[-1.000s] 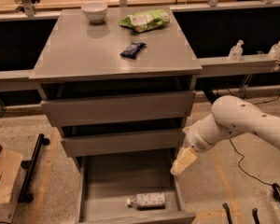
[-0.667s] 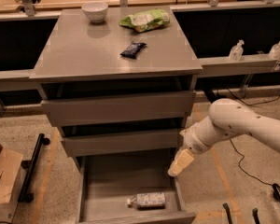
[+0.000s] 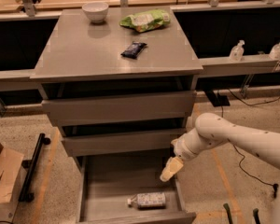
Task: Pick blue plastic bottle from bottom drawer and place on counter
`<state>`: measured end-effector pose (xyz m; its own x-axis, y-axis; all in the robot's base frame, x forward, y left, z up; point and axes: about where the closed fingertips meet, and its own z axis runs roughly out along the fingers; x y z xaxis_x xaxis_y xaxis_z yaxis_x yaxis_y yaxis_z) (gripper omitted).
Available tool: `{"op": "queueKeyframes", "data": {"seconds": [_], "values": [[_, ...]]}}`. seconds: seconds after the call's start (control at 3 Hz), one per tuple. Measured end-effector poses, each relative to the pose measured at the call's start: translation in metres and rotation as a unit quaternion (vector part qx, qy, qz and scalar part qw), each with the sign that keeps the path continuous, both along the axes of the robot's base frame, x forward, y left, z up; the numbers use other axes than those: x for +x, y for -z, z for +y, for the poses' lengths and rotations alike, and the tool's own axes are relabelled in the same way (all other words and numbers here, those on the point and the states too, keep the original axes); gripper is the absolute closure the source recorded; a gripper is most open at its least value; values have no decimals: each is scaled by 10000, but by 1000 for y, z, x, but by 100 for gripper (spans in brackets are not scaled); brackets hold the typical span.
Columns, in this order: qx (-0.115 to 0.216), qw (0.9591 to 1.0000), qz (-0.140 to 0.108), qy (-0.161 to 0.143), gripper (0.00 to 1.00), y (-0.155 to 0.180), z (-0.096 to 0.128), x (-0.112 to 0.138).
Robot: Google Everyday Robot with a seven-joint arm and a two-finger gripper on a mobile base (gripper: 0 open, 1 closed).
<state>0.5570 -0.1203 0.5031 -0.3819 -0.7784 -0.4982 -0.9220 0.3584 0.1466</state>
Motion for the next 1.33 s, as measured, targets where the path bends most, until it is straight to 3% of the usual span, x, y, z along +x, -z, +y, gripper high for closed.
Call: {"op": "queueKeyframes", "data": {"seconds": [0.33,0.67,1.33], "values": [[-24,9996,262,108,0,64,16,16],[-20,9996,278,105,0,65,16,14],[197,9997,78,86,0,120,19,22]]}}
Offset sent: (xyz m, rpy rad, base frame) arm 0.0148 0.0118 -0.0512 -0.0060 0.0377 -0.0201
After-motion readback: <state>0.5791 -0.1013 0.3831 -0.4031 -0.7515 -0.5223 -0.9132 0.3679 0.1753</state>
